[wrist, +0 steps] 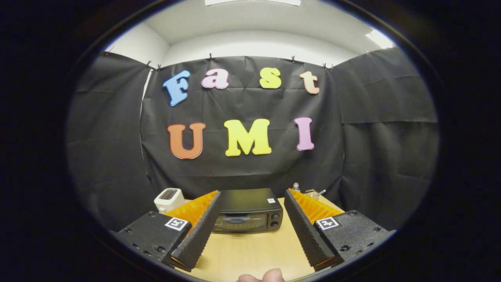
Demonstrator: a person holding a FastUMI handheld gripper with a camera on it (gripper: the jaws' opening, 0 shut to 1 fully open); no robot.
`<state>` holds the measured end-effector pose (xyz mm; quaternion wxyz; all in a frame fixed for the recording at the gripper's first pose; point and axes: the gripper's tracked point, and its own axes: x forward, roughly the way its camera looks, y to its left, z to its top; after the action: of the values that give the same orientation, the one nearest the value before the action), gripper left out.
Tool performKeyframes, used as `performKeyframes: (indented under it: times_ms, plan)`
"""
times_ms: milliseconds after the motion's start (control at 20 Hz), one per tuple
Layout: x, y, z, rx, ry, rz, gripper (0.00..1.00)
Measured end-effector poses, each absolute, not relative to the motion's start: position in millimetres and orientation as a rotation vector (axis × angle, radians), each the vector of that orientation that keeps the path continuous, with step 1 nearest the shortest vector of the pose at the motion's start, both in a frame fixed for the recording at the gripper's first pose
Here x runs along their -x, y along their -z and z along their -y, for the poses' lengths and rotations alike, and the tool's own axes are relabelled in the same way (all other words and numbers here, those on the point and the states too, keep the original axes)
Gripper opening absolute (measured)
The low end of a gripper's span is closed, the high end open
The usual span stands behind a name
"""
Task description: Open the toaster oven, put the food inside, and close the toaster oven door.
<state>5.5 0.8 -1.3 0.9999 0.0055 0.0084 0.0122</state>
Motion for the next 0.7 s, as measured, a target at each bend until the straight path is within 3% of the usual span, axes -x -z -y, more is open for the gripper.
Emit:
performKeyframes:
  times_ms: [700]
  plan:
    - [-17.0, 3.5, -6.2, -0.008, -0.042, -0.035, 1.00]
